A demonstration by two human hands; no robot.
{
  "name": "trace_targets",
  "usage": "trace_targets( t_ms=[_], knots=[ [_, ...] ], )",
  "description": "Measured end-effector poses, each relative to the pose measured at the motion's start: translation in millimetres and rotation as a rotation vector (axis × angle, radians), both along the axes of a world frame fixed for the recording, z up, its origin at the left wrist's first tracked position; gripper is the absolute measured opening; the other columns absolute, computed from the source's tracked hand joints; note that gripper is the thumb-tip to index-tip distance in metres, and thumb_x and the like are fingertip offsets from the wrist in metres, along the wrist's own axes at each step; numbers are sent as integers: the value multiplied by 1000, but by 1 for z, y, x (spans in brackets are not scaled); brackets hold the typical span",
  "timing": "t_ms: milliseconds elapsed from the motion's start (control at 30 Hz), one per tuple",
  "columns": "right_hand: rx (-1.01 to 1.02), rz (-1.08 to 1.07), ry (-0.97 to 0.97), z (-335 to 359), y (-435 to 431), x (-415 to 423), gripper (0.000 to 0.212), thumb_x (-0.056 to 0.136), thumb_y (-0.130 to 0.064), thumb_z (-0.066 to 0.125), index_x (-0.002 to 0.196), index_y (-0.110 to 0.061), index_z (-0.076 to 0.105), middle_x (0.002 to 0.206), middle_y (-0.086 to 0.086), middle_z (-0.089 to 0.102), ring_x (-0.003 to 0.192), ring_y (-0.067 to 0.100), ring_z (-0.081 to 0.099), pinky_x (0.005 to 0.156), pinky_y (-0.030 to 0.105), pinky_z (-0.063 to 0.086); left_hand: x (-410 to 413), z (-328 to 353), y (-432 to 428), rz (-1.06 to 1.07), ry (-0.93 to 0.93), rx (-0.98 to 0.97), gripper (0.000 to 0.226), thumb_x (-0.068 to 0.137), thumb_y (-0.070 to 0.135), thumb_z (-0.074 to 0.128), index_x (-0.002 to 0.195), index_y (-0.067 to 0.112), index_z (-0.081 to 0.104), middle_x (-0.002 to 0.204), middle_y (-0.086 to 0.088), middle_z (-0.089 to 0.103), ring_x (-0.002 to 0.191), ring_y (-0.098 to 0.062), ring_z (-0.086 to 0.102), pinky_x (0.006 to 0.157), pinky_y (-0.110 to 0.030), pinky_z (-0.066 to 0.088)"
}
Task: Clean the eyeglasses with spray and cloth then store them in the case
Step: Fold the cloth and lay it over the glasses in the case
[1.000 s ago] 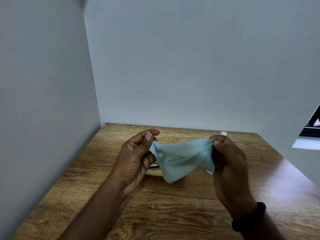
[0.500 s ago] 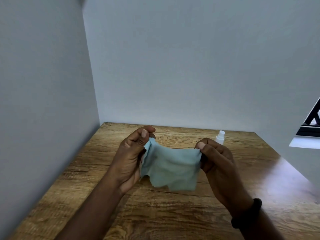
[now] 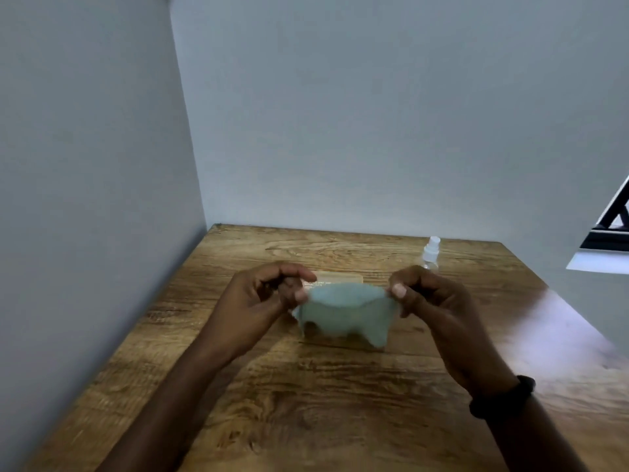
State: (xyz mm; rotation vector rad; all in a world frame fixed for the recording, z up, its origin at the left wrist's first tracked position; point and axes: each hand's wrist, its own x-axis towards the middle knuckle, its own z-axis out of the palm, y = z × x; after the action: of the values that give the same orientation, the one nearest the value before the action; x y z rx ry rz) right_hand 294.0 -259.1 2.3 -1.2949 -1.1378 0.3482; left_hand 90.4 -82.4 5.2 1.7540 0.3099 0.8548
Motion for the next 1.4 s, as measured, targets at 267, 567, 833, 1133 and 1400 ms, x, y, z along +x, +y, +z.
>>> trace_targets(
  t_ms=[267, 567, 833, 1133, 1400],
  knots=[
    [-346, 71, -121, -31, -87, -33, 37, 75, -57, 77, 77, -20, 75, 80, 5, 70, 78, 23, 66, 71, 33, 49, -83, -37, -42, -133, 402, 500, 34, 84, 42, 73, 116, 50, 67, 97, 21, 72, 88, -3, 71, 73, -24, 57],
    [-467, -121, -235, -35, -98, -51, 13, 75, -49, 73, 75, -36, 75, 78, -10, 72, 75, 11, 66, 66, 27, 49, -90, -54, -47, -111, 404, 513, 44, 90, 19, 73, 124, 47, 65, 101, 23, 71, 92, 0, 71, 79, -14, 53],
    [-633, -176, -346, -31, -45, -14, 8, 90, -33, 73, 82, -34, 75, 82, -16, 73, 79, 3, 65, 69, 24, 48, -47, -42, -20, -15, 501, 315, 38, 93, 13, 74, 119, 41, 70, 97, 22, 72, 91, 4, 67, 73, -8, 47],
    [-735, -214, -416, -40, -29, 3, 7, 91, -38, 71, 84, -36, 74, 83, -16, 73, 80, -2, 64, 67, 20, 47, -22, -50, 4, -34, 579, 385, 31, 93, 16, 75, 114, 39, 74, 91, 16, 73, 90, 4, 66, 72, -8, 45],
    [-653, -357, -484, -36, -35, -14, 19, 88, -32, 75, 106, -34, 67, 90, -15, 66, 81, 1, 62, 68, 22, 51, -21, -53, 8, 7, 610, 506, 19, 98, 24, 68, 112, 33, 78, 100, 17, 65, 96, 5, 59, 78, -12, 43]
  ],
)
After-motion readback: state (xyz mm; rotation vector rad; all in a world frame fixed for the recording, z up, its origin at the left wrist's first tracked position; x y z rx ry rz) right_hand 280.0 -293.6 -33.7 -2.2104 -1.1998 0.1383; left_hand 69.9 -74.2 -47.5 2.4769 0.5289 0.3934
